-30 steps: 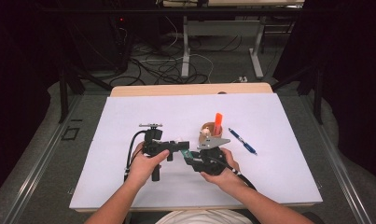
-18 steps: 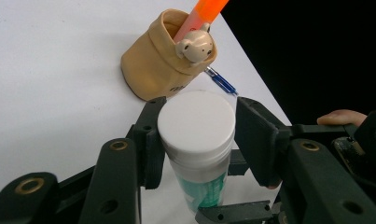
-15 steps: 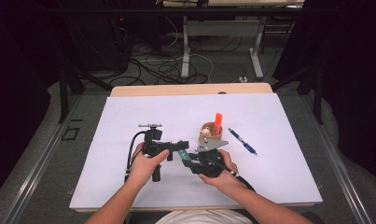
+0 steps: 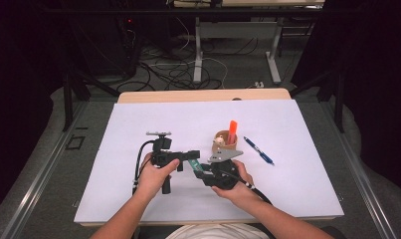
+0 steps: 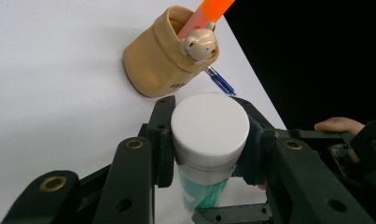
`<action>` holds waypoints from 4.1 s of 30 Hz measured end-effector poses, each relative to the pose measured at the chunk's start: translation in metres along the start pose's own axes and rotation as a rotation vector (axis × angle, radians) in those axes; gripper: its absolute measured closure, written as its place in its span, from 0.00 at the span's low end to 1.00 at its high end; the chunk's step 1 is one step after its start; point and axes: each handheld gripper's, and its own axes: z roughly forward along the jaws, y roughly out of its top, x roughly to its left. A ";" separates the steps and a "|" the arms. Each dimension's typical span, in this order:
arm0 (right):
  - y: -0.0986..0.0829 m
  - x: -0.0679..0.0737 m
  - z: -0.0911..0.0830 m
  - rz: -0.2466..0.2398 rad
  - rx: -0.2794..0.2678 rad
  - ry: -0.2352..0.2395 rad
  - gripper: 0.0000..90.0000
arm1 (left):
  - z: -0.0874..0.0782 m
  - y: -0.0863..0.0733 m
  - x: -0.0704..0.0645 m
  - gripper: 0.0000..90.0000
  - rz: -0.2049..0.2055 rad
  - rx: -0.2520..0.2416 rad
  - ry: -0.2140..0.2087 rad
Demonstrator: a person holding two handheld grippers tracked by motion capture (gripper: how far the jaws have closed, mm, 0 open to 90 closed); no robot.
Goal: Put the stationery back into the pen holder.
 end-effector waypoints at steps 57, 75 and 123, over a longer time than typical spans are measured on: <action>-0.006 -0.018 -0.005 0.073 0.115 -0.012 0.24 | -0.014 0.005 0.014 0.72 -0.010 -0.048 0.070; -0.017 -0.061 -0.038 0.088 0.130 -0.142 0.04 | -0.019 0.013 0.016 0.72 0.051 -0.100 0.129; -0.033 -0.087 -0.052 0.157 0.087 -0.203 0.00 | 0.067 0.094 -0.051 0.72 0.379 -0.146 0.235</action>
